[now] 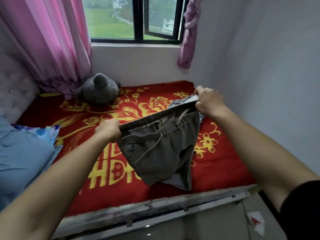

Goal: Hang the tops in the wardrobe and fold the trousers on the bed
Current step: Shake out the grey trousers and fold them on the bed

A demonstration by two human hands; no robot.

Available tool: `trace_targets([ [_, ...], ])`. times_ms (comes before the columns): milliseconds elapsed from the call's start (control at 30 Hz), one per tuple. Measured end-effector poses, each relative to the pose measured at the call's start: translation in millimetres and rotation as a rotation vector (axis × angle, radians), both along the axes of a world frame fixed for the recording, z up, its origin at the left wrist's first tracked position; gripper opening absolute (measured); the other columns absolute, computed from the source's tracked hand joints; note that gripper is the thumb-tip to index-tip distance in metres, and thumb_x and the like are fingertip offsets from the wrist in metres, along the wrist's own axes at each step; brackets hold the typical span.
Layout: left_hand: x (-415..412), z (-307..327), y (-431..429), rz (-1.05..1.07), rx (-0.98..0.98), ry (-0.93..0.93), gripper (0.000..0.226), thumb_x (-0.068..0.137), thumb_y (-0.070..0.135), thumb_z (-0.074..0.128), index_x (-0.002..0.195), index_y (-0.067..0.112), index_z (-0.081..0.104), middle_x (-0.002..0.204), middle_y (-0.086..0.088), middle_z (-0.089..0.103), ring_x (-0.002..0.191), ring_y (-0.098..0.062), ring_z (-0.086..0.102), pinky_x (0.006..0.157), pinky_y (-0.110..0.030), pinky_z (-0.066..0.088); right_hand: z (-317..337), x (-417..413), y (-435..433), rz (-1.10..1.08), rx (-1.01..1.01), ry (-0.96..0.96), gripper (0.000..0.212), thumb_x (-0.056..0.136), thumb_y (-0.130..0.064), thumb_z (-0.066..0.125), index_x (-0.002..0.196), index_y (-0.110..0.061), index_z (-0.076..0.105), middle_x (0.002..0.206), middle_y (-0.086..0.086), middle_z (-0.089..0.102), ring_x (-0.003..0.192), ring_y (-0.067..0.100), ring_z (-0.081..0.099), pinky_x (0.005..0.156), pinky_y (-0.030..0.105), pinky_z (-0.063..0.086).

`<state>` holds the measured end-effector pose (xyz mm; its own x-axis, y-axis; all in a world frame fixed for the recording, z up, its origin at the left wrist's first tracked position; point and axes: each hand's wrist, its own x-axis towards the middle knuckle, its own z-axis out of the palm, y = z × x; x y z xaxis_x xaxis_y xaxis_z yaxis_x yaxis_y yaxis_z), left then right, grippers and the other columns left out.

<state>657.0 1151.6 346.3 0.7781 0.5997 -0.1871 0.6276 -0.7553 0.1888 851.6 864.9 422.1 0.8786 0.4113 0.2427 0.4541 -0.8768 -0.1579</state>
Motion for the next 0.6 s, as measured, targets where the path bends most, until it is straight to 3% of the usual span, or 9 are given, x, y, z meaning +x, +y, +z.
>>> trace_targets([
  [67,5,17,10,0.132,-0.307,-0.125,0.012,0.083,0.005,0.051,0.085,0.006,0.063,0.077,-0.015,0.07,0.059,-0.029,0.068,0.05,-0.035,0.056,3,-4,3,-0.105,-0.078,0.08,0.024,0.085,-0.017,0.048,0.105,-0.01,0.059,0.11,0.019,0.065,0.091,0.038,0.059,0.074,0.037,0.046],
  [133,8,36,15,0.28,-0.671,-0.323,0.021,0.089,-0.002,0.04,0.088,0.002,0.061,0.077,-0.02,0.066,0.043,-0.027,0.063,0.035,-0.029,0.047,11,-10,9,-0.161,0.049,0.228,0.021,0.087,-0.014,0.045,0.097,-0.007,0.061,0.108,0.02,0.066,0.084,0.035,0.055,0.071,0.035,0.045],
  [200,12,56,21,0.356,-0.854,-0.505,0.027,0.091,-0.003,0.033,0.096,0.002,0.059,0.077,-0.02,0.062,0.04,-0.026,0.062,0.032,-0.029,0.047,21,-15,18,-0.103,0.354,0.482,0.025,0.091,-0.009,0.042,0.103,-0.009,0.064,0.104,0.017,0.066,0.086,0.035,0.062,0.074,0.04,0.056],
  [300,19,85,30,0.41,-0.982,-0.741,0.032,0.093,-0.003,0.035,0.114,0.0,0.059,0.087,-0.02,0.065,0.057,-0.027,0.067,0.037,-0.033,0.054,43,-27,29,0.003,0.799,0.83,0.032,0.097,0.003,0.035,0.11,-0.013,0.059,0.092,0.013,0.064,0.072,0.026,0.067,0.057,0.038,0.061],
  [400,23,116,44,0.323,-0.928,-0.898,0.033,0.087,-0.005,0.056,0.116,0.01,0.056,0.097,-0.018,0.062,0.058,-0.017,0.066,0.044,-0.027,0.055,72,-23,32,0.035,0.974,0.815,0.037,0.096,0.002,0.035,0.114,-0.008,0.065,0.089,0.011,0.065,0.063,0.015,0.066,0.058,0.03,0.06],
  [467,24,139,58,0.24,-0.748,-0.951,0.049,0.078,-0.001,0.07,0.12,0.015,0.05,0.107,-0.012,0.058,0.079,-0.017,0.064,0.061,-0.029,0.058,87,-18,32,0.051,1.144,0.756,0.03,0.094,-0.002,0.045,0.114,-0.007,0.067,0.086,0.008,0.065,0.056,0.01,0.064,0.06,0.028,0.06],
  [533,23,161,69,0.17,-0.608,-0.976,0.056,0.073,0.001,0.071,0.121,0.02,0.048,0.107,-0.005,0.056,0.089,-0.016,0.057,0.072,-0.027,0.054,100,-13,31,0.06,1.243,0.635,0.03,0.09,-0.004,0.052,0.115,-0.01,0.067,0.092,0.007,0.066,0.068,0.015,0.066,0.061,0.029,0.06],
  [600,23,180,76,0.129,-0.569,-1.031,0.051,0.068,0.002,0.07,0.112,0.021,0.052,0.097,-0.001,0.058,0.085,-0.014,0.057,0.067,-0.023,0.054,112,-8,32,0.046,1.282,0.527,0.025,0.088,-0.01,0.058,0.11,-0.017,0.066,0.101,0.004,0.066,0.083,0.019,0.065,0.058,0.029,0.057],
])
